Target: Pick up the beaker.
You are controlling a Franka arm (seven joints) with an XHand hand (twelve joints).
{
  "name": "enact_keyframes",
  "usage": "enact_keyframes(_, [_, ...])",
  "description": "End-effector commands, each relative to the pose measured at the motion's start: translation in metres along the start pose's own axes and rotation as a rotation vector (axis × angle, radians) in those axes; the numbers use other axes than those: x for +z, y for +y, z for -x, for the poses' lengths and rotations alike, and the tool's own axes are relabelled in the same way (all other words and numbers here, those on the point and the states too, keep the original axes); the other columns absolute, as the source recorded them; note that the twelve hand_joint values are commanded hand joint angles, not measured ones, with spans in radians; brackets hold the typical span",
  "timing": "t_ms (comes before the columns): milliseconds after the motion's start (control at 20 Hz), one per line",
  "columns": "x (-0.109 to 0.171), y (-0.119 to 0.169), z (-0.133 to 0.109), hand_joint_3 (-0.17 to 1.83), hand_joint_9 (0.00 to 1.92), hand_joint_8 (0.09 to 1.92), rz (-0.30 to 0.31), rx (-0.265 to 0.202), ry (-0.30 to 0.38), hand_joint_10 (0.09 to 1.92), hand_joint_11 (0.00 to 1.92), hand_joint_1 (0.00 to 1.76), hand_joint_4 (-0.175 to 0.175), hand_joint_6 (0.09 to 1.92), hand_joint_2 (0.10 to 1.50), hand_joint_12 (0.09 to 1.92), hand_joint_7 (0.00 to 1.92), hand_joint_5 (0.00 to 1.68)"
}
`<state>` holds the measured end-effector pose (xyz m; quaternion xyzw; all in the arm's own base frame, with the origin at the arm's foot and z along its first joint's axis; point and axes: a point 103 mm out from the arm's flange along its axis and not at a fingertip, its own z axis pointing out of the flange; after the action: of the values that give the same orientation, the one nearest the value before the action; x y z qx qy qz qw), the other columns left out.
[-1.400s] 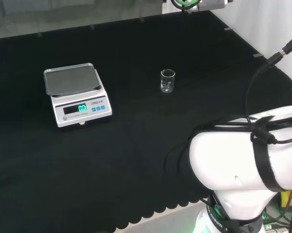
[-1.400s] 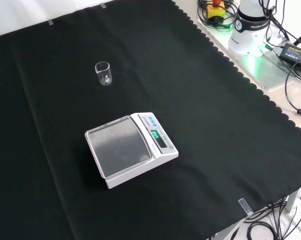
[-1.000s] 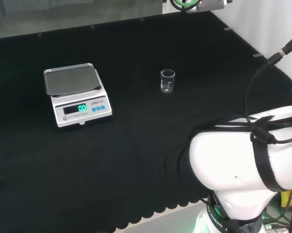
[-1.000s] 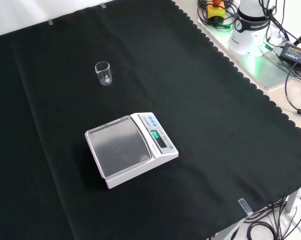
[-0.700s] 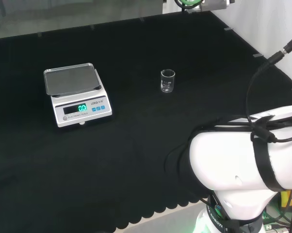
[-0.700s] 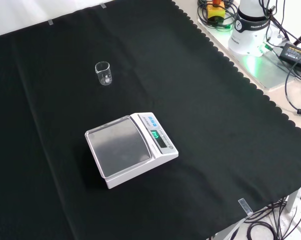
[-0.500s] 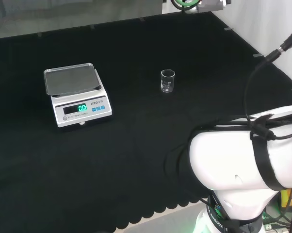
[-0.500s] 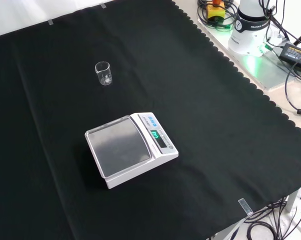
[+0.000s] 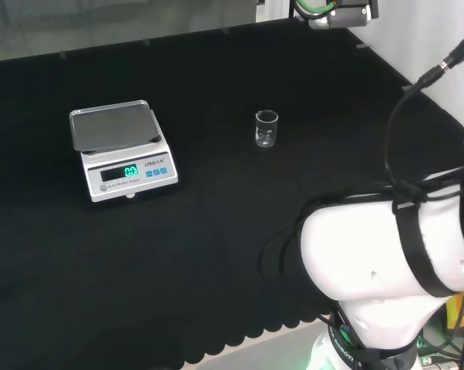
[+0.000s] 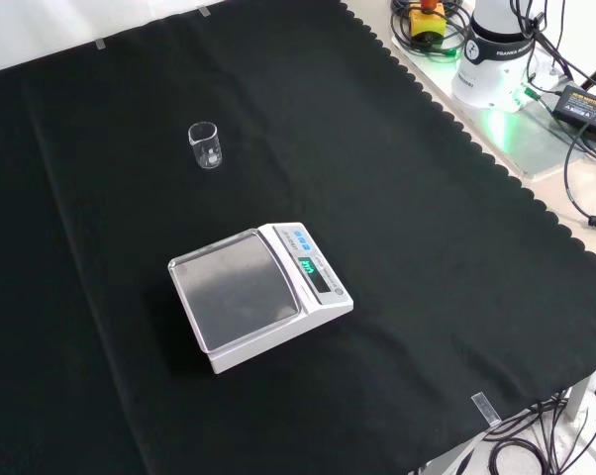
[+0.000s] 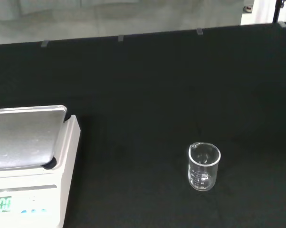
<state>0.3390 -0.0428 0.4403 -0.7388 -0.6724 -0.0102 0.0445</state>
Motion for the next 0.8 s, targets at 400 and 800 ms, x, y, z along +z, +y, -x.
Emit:
enact_keyframes(400, [0.104,0.09,0.041,0.23,0.0,0.32,-0.097,0.048,0.096,0.34,0.0,0.2,-0.065,0.09,0.9,1.25,0.0,0.0])
enact_keyframes(800, [0.161,0.131,0.056,0.21,0.0,0.35,-0.16,0.068,0.151,0.36,0.0,0.21,-0.065,0.09,0.9,1.24,0.0,0.0])
